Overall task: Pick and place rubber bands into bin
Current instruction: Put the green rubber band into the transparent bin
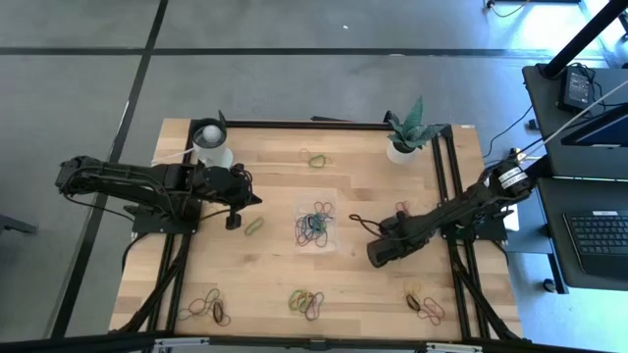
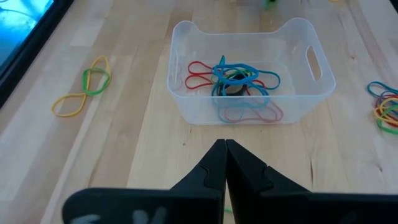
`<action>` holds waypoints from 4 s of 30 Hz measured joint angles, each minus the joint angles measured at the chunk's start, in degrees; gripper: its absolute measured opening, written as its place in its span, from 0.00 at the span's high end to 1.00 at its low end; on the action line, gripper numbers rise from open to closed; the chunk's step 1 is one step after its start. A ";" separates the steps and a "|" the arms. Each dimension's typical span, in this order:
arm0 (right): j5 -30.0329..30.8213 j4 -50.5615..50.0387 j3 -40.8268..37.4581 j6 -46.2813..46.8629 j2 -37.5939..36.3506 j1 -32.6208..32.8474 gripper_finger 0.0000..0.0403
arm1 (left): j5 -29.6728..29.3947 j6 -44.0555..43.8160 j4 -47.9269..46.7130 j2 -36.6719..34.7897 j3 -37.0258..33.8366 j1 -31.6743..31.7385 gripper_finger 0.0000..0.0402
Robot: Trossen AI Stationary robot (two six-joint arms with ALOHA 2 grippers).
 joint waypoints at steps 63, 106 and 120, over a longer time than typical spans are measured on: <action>12.60 -2.48 21.82 -42.05 -2.08 -8.16 0.99 | -1.38 6.95 0.85 0.00 0.02 0.02 0.99; 4.72 -6.32 47.78 -73.49 19.06 -20.69 0.61 | -16.61 -22.36 -2.64 14.01 7.47 -23.37 0.99; 5.17 -5.39 47.47 -85.03 19.06 -17.68 0.58 | -21.27 -37.66 -3.07 33.57 22.10 -33.92 0.99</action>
